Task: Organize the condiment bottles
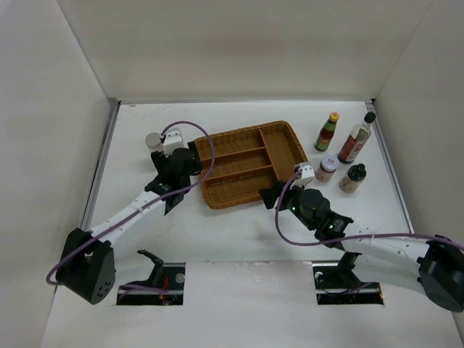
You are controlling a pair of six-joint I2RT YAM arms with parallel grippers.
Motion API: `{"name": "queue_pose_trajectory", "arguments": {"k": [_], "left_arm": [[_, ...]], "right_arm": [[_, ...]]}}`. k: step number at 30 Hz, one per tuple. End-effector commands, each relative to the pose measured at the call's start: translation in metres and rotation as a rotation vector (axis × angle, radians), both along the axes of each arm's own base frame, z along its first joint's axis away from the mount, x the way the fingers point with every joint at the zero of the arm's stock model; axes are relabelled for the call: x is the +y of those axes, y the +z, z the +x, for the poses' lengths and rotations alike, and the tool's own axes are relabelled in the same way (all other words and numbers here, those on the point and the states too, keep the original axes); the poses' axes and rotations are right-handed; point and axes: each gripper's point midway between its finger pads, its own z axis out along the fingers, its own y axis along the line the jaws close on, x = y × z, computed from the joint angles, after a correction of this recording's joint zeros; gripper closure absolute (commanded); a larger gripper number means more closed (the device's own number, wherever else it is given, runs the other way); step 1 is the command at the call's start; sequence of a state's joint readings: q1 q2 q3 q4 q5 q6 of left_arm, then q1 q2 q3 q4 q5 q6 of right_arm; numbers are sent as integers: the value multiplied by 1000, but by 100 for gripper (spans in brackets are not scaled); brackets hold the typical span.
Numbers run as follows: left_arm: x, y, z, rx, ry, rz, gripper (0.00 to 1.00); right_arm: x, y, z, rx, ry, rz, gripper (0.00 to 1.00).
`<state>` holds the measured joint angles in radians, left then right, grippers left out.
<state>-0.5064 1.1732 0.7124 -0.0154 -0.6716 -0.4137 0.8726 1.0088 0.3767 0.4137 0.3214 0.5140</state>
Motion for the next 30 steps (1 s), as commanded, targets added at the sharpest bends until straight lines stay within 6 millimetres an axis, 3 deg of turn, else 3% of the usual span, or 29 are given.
{"name": "queue_pose_trajectory", "arguments": {"k": [1, 8, 15, 19, 21, 30], "left_arm": [[6, 19, 22, -73, 55, -9, 20], [26, -5, 43, -57, 128, -8, 25], [22, -30, 69, -34, 107, -32, 32], [24, -31, 76, -40, 120, -29, 56], [22, -18, 71, -75, 118, -37, 64], [-13, 79, 45, -308, 65, -103, 68]], "right_arm": [[6, 17, 4, -48, -2, 47, 31], [9, 12, 4, -38, 6, 37, 31], [10, 8, 5, -33, 8, 28, 31], [10, 6, 5, -29, 8, 23, 31], [10, 8, 5, -32, 8, 26, 31], [9, 8, 5, -34, 6, 30, 32]]}}
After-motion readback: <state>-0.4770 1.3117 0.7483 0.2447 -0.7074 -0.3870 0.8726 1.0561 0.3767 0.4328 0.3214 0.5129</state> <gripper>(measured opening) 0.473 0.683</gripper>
